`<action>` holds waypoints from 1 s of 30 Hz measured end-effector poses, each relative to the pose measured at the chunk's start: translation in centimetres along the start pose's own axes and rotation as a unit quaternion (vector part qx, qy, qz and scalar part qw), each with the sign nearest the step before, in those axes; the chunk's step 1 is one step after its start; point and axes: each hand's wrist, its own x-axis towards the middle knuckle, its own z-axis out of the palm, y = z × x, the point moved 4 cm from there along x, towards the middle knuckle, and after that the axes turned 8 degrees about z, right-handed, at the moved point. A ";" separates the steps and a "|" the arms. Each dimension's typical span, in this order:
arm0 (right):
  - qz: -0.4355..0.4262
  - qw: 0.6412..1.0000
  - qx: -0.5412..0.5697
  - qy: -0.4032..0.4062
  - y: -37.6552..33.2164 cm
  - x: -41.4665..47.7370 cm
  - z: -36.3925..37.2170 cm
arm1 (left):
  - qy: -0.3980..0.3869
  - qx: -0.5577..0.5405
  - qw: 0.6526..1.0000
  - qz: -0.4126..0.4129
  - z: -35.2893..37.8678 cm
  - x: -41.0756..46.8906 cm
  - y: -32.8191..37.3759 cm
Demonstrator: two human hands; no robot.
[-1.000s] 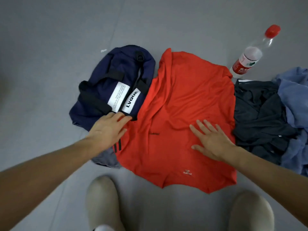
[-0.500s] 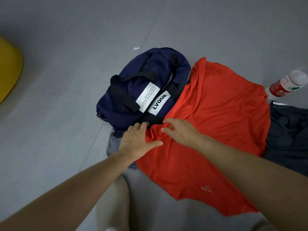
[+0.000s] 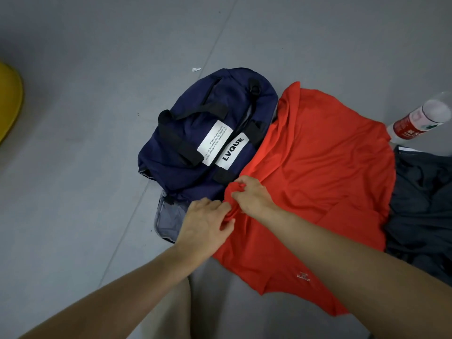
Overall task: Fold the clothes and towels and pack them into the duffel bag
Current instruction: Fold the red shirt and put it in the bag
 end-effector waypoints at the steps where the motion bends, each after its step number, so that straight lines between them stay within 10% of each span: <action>1: 0.001 1.000 0.003 -0.002 0.7 0.0 -0.7 | -0.009 0.001 1.000 0.007 0.2 0.1 1.0; 12: 0.046 0.994 -0.099 0.013 12.0 -0.5 -6.7 | -0.306 -0.139 0.939 0.069 5.4 -0.9 8.1; 20: -0.184 0.889 -0.419 -0.005 13.9 -6.6 -9.4 | -0.185 0.000 0.963 0.195 8.2 0.9 5.9; 24: -0.237 0.824 -0.514 0.000 20.3 -10.2 -12.0 | -0.291 0.049 0.938 0.180 10.7 -0.8 4.9; 30: -0.208 0.853 -0.477 -0.035 28.4 -14.3 -12.3 | -0.243 0.071 0.945 0.207 9.6 -3.1 6.9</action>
